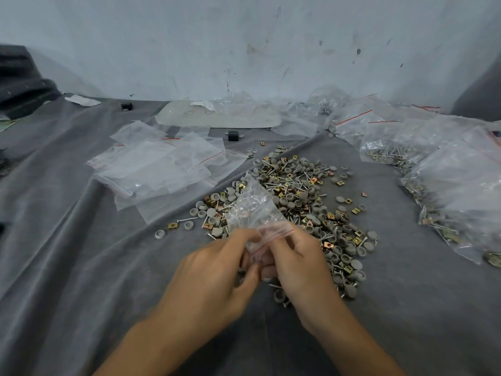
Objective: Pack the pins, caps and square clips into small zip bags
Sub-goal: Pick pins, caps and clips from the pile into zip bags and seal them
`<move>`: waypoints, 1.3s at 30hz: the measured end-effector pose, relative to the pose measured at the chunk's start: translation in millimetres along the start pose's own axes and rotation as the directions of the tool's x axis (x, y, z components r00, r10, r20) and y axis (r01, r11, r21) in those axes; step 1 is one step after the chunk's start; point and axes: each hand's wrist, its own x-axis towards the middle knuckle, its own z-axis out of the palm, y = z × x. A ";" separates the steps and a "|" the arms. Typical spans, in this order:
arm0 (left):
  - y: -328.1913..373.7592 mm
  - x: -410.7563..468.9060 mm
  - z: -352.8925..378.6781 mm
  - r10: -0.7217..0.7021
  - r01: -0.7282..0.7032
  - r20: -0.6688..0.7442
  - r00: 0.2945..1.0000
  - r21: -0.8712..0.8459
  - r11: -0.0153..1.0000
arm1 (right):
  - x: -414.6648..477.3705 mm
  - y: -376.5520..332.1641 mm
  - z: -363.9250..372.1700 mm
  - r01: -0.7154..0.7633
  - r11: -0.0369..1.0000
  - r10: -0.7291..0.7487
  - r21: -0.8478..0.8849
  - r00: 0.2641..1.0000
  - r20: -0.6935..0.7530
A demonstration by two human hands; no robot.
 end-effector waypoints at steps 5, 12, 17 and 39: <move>-9.0 3.3 -2.7 -0.104 0.100 -0.054 0.993 -0.071 0.992 | 0.0 -4.5 -0.9 -0.017 0.996 0.009 0.091 0.995 0.095; -14.4 6.0 -9.1 -0.159 0.153 -0.087 0.983 -0.075 0.985 | -4.5 3.4 10.4 0.109 0.986 -0.103 -0.128 0.993 0.053; -9.1 4.1 -7.2 -0.126 0.114 -0.064 0.990 -0.162 0.980 | 0.7 4.0 5.2 0.108 0.993 -0.107 -0.049 0.994 0.039; -5.8 2.4 -17.4 0.273 -0.275 -0.456 0.847 0.063 0.959 | -7.6 0.1 7.9 0.217 0.976 -0.211 -0.002 0.949 0.233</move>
